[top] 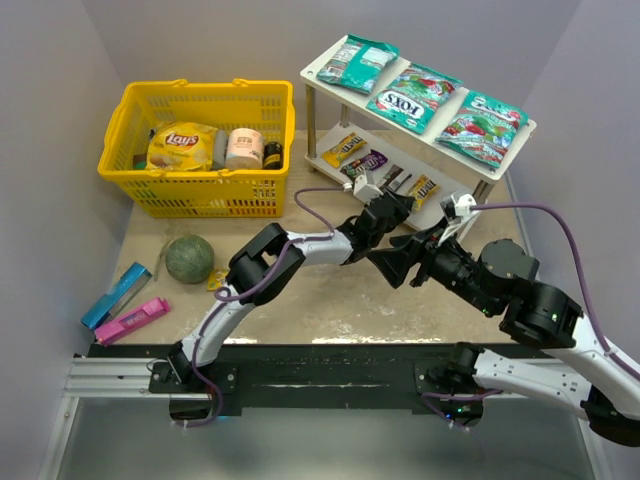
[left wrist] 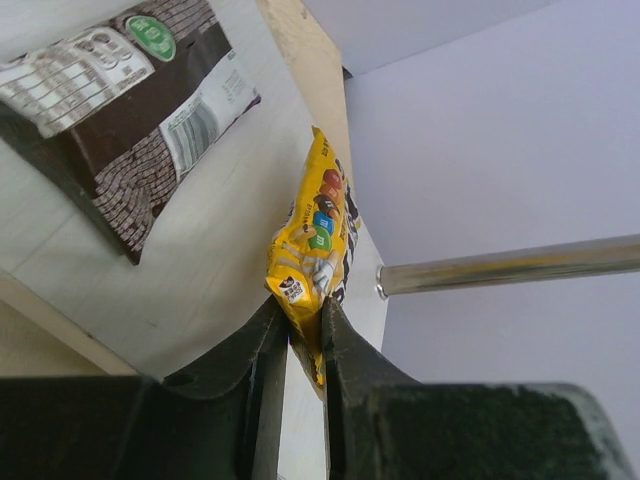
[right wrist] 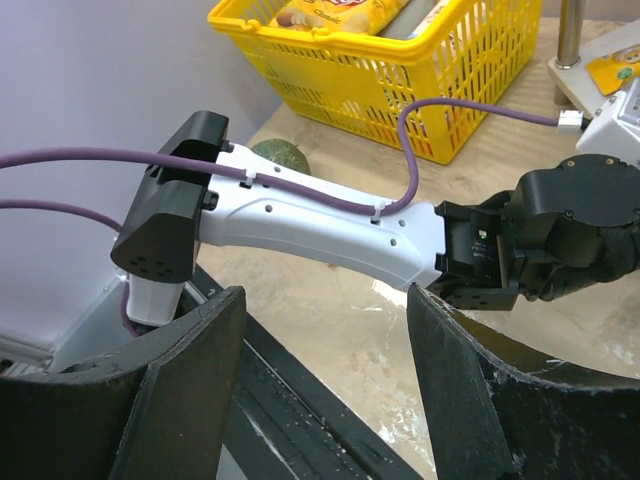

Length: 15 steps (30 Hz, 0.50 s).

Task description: Place and organize the candy bags onto the shelf

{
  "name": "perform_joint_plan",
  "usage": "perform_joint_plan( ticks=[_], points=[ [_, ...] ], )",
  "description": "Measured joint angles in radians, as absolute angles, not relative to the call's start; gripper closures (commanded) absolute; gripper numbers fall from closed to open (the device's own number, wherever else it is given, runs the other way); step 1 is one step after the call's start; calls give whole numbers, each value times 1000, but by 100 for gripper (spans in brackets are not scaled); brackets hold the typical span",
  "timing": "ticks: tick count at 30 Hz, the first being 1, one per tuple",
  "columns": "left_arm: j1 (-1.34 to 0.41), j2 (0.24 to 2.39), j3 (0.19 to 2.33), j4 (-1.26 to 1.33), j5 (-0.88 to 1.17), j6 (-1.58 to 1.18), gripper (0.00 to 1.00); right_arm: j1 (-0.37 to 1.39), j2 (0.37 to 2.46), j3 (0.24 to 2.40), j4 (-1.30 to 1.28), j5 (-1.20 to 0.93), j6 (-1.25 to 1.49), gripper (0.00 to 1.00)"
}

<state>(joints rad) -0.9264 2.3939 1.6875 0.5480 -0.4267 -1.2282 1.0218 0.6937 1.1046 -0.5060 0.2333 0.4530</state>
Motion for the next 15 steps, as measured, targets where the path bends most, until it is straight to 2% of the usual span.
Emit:
perform_joint_plan(
  ticks=[7,9,11,12,15],
  points=[
    [-930,2427,1697,507,-448,-1285,99,1022,695,1105,-512,247,453,30],
    [-930,2428,1706,496,-449,-1290,84,1022,697,1105,-513,249,453,30],
    [-930,2428,1712,488,-449,-1291,79,1022,700,1105,-513,250,453,30],
    [-930,2428,1715,484,-450,-1291,73,1022,702,1105,-514,251,453,30],
    [-930,2428,1715,474,-450,-1295,68,1022,707,1105,-519,260,455,30]
  ],
)
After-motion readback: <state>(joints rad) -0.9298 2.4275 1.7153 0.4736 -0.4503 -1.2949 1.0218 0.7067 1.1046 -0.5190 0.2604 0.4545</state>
